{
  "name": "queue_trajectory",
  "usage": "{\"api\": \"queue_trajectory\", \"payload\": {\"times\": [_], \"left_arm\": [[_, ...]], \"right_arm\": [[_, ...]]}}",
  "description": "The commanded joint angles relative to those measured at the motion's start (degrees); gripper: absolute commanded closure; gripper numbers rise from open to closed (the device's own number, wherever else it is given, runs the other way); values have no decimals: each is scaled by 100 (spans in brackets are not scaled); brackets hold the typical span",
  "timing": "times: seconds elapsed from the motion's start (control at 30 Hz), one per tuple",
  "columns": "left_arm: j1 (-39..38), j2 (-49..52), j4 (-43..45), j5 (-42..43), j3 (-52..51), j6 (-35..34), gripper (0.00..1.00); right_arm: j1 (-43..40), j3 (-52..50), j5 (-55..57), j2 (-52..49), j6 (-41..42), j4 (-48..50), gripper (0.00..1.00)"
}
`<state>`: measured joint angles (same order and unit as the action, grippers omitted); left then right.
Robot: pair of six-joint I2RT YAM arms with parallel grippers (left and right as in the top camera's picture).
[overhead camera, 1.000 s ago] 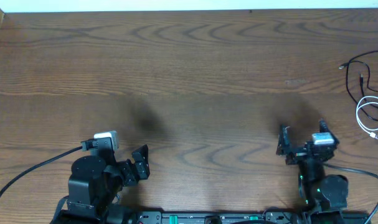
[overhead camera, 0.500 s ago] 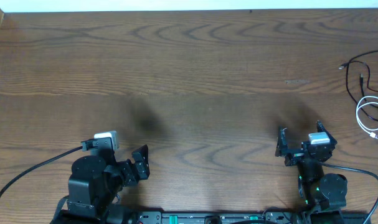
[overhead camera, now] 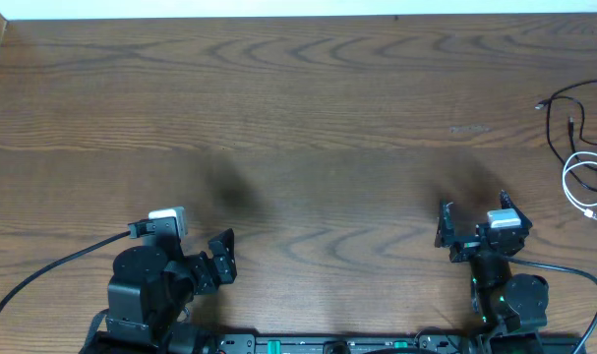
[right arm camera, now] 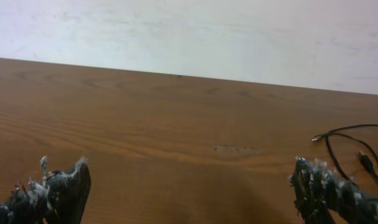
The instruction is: Untangle cables
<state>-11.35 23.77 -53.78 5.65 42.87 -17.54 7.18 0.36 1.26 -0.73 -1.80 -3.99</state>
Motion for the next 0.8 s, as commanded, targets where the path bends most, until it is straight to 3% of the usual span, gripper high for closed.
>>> {"api": "queue_trajectory", "payload": {"times": [0.0, 0.5, 0.77], "left_arm": [[15, -31, -13, -72, -24, 81, 4], [114, -232, 31, -138, -188, 146, 4], [398, -1001, 1521, -105, -1554, 271, 4]], "right_arm": [[-81, -4, -33, 35, -61, -28, 1], [-81, -4, -33, 35, -61, -28, 1], [-81, -4, -33, 35, -61, -28, 1]]}}
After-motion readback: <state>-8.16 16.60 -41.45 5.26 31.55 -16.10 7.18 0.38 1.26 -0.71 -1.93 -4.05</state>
